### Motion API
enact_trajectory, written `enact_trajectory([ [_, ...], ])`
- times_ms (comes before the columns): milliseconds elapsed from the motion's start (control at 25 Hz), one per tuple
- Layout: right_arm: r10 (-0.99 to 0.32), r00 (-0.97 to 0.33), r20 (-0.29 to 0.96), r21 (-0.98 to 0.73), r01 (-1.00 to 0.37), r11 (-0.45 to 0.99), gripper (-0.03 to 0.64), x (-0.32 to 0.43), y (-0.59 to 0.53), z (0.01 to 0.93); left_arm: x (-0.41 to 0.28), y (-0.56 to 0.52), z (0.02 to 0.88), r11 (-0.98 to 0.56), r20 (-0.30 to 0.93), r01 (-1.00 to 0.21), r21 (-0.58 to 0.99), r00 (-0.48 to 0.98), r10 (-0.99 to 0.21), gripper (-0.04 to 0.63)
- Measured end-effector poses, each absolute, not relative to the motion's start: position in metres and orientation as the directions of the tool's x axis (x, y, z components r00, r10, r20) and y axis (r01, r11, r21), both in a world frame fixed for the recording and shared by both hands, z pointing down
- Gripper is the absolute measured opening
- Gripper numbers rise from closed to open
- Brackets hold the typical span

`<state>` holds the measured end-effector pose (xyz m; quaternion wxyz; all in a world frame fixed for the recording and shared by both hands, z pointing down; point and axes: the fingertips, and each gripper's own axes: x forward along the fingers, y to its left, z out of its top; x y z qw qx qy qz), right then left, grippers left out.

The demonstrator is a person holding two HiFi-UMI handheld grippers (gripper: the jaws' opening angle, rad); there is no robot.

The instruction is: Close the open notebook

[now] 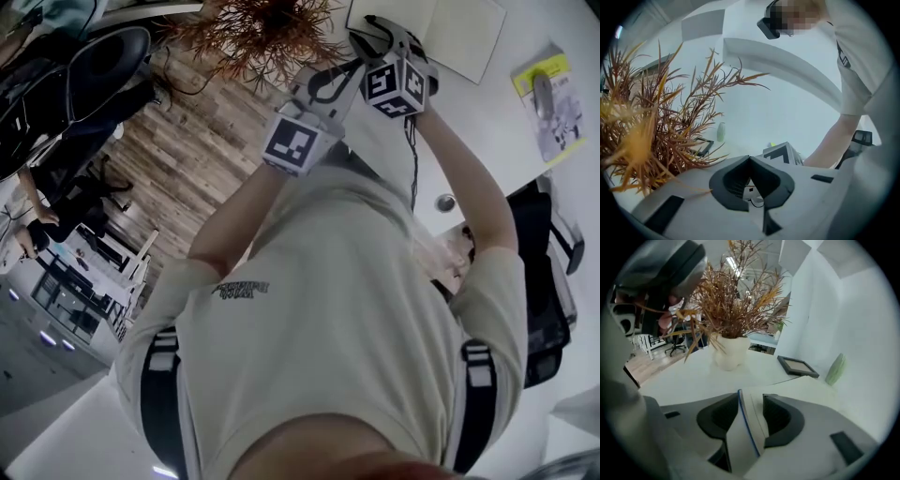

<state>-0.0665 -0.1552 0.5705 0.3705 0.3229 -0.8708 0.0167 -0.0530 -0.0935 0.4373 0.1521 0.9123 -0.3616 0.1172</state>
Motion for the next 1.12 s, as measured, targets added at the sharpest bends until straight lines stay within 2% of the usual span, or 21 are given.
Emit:
enact_trajectory([
  [40, -0.555, -0.51, 0.657, 0.222, -0.573, 0.789, 0.155, -0.066, -0.156, 0.572, -0.053, -0.094, 0.438, -0.692, 0.325, -0.695, 0.195, 0.711, -0.623, 0.012],
  [120, -0.557, -0.516, 0.651, 0.228, -0.567, 0.792, 0.142, -0.067, -0.156, 0.572, -0.054, -0.093, 0.439, -0.69, 0.328, -0.696, 0.201, 0.711, -0.622, 0.012],
  [280, -0.557, -0.567, 0.607, 0.205, -0.566, 0.799, 0.038, -0.069, -0.153, 0.561, -0.054, -0.092, 0.44, -0.697, 0.32, -0.691, 0.192, 0.716, -0.621, 0.012],
  [560, -0.647, -0.58, 0.495, 0.09, -0.706, 0.702, 0.006, -0.045, -0.156, 0.519, -0.043, -0.091, 0.43, -0.713, 0.316, -0.674, 0.195, 0.731, -0.605, 0.012],
  [840, -0.8, -0.456, 0.389, 0.024, -0.863, 0.504, 0.003, 0.03, -0.136, 0.458, -0.008, -0.087, 0.411, -0.755, 0.302, -0.628, 0.19, 0.769, -0.563, 0.012],
  [1120, -0.853, -0.226, 0.47, -0.083, -0.974, 0.213, 0.003, 0.136, -0.104, 0.49, 0.035, -0.088, 0.436, -0.792, 0.353, -0.579, 0.193, 0.794, -0.495, 0.012],
])
